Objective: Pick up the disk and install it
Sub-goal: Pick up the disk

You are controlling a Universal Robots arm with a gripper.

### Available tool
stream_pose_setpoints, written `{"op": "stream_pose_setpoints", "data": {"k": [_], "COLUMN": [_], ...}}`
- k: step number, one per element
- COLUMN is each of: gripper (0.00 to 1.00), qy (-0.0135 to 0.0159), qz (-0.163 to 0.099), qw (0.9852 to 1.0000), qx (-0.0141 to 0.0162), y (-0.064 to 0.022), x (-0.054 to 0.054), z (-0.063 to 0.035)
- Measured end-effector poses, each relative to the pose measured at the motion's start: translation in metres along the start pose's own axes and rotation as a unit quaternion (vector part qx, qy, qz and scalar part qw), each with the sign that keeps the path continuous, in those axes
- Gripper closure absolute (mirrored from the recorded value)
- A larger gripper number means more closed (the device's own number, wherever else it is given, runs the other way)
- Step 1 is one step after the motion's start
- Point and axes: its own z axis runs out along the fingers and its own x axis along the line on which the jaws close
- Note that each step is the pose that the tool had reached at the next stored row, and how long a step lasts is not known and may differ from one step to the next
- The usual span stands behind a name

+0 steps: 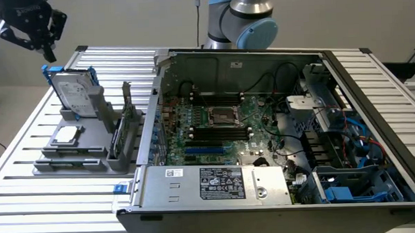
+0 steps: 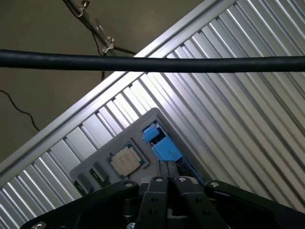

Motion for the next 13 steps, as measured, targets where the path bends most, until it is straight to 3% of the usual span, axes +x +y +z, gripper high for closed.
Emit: {"op": "stream_pose_setpoints", "data": {"k": [4,7,13], "gripper": [0.89,0.89,0.89], "qy": [0.0023,0.0040,0.0068], "qz": [-0.036,-0.064,-0.117], "qw": [0.9993,0.9980,0.9931], "qx": [0.0007,0.0013,0.0020], "y": [0.0000,0.0000,0.0000], "x": [0.0000,0.0000,-0.0001], "z": [0.0003,0.0003,0.0004]}}
